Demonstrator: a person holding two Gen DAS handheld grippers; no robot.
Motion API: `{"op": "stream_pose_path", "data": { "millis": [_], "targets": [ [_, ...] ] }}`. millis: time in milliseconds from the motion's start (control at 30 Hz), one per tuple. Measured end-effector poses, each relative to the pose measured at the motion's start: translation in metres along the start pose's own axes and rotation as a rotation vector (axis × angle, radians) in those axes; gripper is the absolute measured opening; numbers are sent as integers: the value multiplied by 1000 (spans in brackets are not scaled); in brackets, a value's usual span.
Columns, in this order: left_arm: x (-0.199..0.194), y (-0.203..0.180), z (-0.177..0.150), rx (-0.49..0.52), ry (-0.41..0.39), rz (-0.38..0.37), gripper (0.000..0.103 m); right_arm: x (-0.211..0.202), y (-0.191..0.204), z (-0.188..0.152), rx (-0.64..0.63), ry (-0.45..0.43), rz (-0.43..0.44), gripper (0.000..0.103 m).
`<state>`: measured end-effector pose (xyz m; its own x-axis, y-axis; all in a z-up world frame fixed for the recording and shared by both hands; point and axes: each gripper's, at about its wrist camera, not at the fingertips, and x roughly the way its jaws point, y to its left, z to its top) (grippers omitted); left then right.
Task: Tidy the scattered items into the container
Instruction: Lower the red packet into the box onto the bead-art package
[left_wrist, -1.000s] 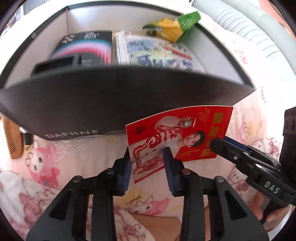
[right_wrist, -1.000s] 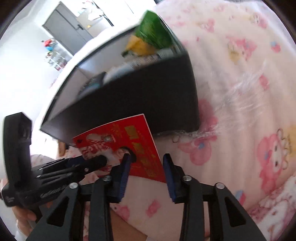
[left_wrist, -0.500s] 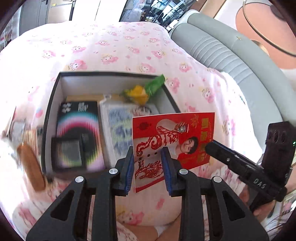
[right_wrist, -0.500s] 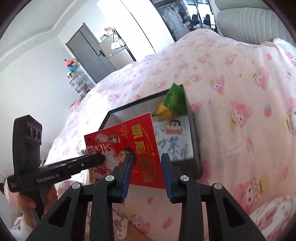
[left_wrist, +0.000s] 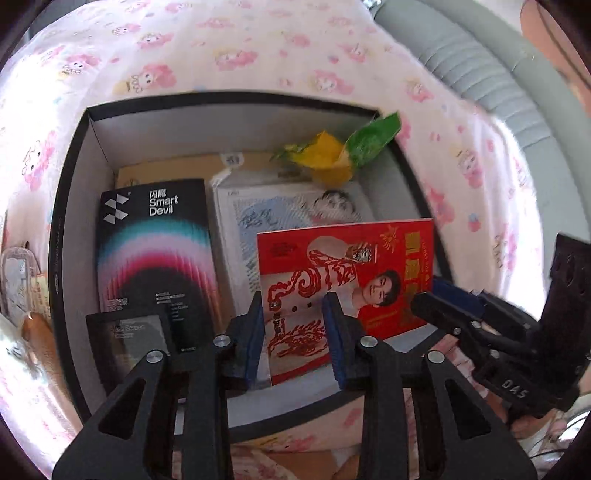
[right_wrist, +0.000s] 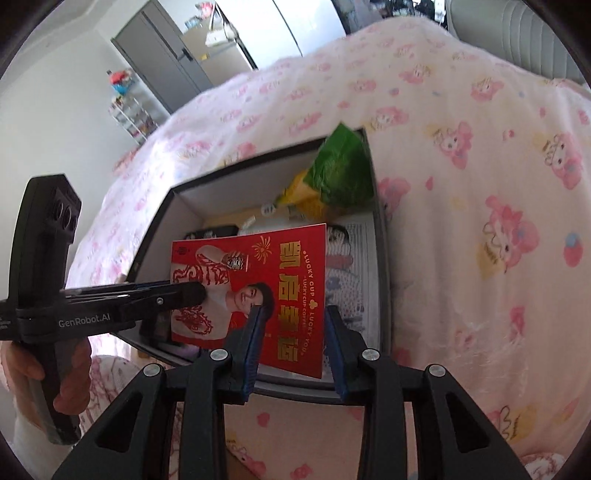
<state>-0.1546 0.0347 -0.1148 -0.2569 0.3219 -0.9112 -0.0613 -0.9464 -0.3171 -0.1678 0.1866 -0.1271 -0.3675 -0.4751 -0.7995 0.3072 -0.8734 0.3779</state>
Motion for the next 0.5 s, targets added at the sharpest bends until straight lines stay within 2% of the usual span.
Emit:
{"op": "stream_pose_path", "data": {
  "millis": [67, 100, 267, 333, 500],
  "targets": [
    [8, -4, 1, 42, 40, 58, 33, 10, -1, 0, -5, 60, 17, 30],
    [10, -6, 2, 61, 52, 60, 33, 13, -2, 0, -4, 84, 18, 30],
    [30, -7, 3, 91, 142, 35, 33, 9, -4, 0, -37, 90, -73, 30],
    [39, -4, 3, 81, 164, 32, 33, 5, -4, 0, -43, 87, -81, 30],
    [37, 4, 2, 53, 165, -22, 33, -6, -8, 0, -30, 71, -79, 30]
  ]
}}
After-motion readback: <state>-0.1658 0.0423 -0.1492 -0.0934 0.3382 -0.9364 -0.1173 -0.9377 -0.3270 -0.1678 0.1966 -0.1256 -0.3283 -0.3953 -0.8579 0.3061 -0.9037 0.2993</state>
